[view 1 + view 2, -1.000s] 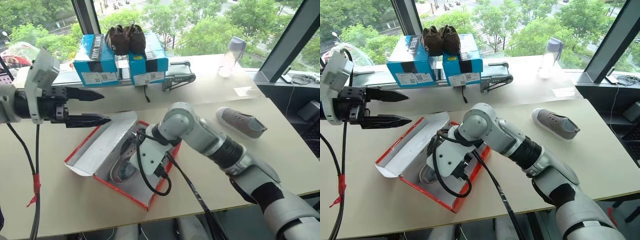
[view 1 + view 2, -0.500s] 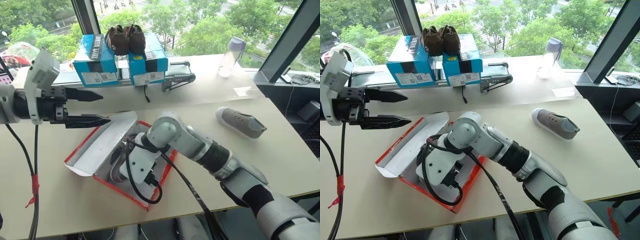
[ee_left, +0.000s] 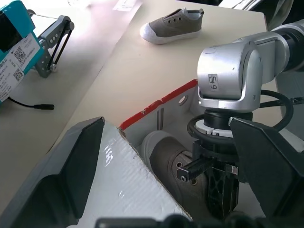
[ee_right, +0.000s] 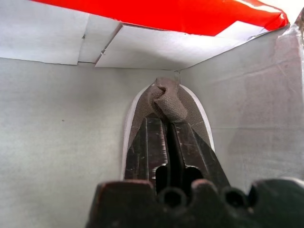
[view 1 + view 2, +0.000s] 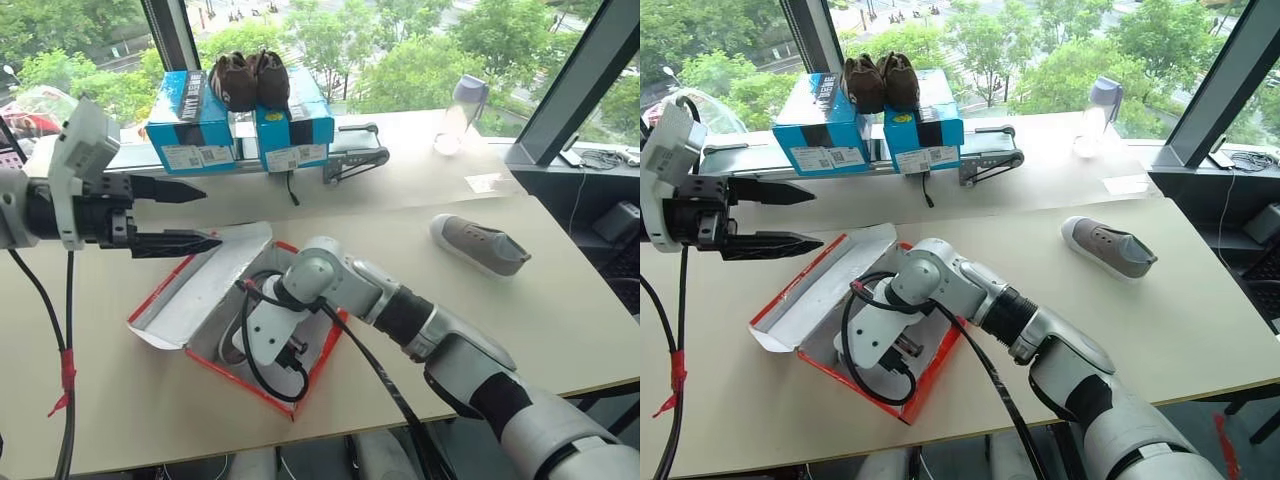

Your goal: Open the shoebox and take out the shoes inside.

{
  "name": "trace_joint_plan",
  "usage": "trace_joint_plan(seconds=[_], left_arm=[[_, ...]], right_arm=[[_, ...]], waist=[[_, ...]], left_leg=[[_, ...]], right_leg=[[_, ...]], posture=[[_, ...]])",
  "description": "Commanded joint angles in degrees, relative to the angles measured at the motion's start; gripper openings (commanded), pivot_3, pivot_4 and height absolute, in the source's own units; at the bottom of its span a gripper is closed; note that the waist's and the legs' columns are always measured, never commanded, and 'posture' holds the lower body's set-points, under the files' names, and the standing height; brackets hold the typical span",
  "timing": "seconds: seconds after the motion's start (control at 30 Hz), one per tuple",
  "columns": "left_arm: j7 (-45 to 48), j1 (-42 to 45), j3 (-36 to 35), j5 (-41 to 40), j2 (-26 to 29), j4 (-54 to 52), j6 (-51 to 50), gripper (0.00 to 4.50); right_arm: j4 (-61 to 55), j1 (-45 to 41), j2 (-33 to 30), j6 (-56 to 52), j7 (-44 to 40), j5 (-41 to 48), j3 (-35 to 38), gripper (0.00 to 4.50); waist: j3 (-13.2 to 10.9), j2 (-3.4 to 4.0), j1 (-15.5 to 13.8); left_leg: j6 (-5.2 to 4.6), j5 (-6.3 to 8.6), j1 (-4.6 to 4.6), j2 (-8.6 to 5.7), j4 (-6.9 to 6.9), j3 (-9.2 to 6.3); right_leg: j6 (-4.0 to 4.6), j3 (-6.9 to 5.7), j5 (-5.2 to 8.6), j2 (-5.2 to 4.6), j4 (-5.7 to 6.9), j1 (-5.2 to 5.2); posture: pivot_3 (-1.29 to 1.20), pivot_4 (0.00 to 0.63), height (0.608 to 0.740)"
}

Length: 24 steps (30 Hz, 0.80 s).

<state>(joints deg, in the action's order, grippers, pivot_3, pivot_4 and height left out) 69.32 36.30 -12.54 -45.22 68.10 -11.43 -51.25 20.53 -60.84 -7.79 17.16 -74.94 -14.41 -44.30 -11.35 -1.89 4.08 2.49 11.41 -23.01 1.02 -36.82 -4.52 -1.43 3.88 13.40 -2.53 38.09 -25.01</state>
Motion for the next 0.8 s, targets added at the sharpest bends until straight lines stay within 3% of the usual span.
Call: trace_joint_plan(seconds=[0.03, 0.23, 0.33, 0.5, 0.67, 0.8], left_arm=[[0.01, 1.84, -0.64, 0.03, -0.08, -0.33, 1.27, 4.50], [0.90, 2.46, 0.65, 0.68, -1.44, 0.56, 2.39, 4.50], [0.90, 3.36, 1.77, 1.34, -2.68, 1.27, 3.47, 4.50], [1.45, 5.06, 3.31, 2.55, -4.23, 2.68, 4.81, 4.50], [2.24, 6.38, 4.82, 3.82, -5.77, 4.14, 6.12, 4.50], [2.76, 7.52, 6.22, 4.89, -7.69, 5.43, 7.40, 4.50]], right_arm=[[-4.66, -2.34, -1.66, -0.03, -1.36, 1.95, 3.64, 0.05], [-10.78, -6.49, -5.71, -5.82, -7.04, 9.20, 9.68, 0.05], [-13.54, -7.22, -6.53, -14.62, -10.16, 15.49, 13.02, 0.05], [-13.85, -9.58, -9.33, -19.99, -11.71, 18.40, 16.73, 0.05], [-16.09, -12.97, -12.03, -32.10, -12.52, 24.63, 21.53, 0.05], [-7.58, -20.52, -14.88, -46.24, -8.45, 25.72, 26.57, 0.05]], waist=[[0.00, 0.00, -0.17], [0.00, 0.00, -0.12], [0.00, -0.01, -0.08], [0.00, -0.01, -0.08], [0.00, -0.01, -0.12], [0.00, -0.01, -0.06]], left_leg=[[0.00, 0.00, -0.02, 0.00, 0.00, 0.00], [0.00, 0.00, -0.10, 0.00, 0.00, -0.02], [0.00, 0.00, -0.08, -0.01, 0.00, -0.02], [0.00, 0.00, -0.08, -0.01, 0.00, -0.01], [0.00, 0.00, -0.13, -0.02, 0.00, -0.02], [-0.01, 0.00, -0.15, -0.02, 0.00, -0.02]], right_leg=[[0.00, 0.00, 0.00, 0.00, 0.00, 0.00], [0.07, -0.01, -0.05, 0.00, -0.02, -0.05], [0.08, -0.01, -0.05, -0.01, -0.02, -0.05], [0.13, -0.01, -0.08, 0.00, -0.01, -0.05], [0.14, -0.01, -0.09, -0.02, -0.03, -0.08], [0.16, -0.01, -0.10, -0.02, -0.02, -0.10]], posture=[[0.00, 0.150, 0.740], [0.00, 0.150, 0.740], [0.00, 0.150, 0.740], [0.00, 0.150, 0.740], [0.00, 0.150, 0.740], [0.00, 0.150, 0.740]])
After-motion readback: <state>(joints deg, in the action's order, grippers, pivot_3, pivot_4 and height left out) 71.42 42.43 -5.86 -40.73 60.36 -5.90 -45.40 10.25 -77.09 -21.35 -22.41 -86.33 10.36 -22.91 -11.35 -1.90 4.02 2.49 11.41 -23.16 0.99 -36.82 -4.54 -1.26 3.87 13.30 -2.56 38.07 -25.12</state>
